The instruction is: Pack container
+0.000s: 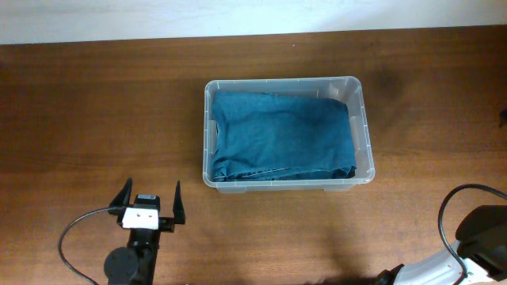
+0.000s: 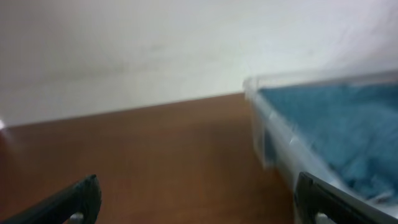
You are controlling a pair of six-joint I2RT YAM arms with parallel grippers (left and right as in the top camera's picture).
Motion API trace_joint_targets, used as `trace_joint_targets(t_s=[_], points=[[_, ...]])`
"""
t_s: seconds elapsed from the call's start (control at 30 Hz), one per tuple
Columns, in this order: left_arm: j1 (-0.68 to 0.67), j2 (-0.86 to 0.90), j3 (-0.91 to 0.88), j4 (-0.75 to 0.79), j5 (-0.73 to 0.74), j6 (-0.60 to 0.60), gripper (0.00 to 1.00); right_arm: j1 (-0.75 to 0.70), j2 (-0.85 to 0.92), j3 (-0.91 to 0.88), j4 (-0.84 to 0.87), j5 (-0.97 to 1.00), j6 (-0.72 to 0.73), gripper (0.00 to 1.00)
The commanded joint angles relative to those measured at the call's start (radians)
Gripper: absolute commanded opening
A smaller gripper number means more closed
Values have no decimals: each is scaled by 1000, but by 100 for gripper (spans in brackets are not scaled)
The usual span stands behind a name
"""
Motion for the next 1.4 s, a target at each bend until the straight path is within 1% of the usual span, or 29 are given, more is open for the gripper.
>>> trace_joint_targets(t_s=[0.0,0.2,1.37], points=[[40,-10,-12,-16,14,36,99,-3,-22,0,-5,3,-3,98],[112,-10,-12,-16,19,35,99,-3,-22,0,-5,2,-3,98],[101,-10,-12,-13,19,35,100,12,-20,0,-2,2,-3,98]])
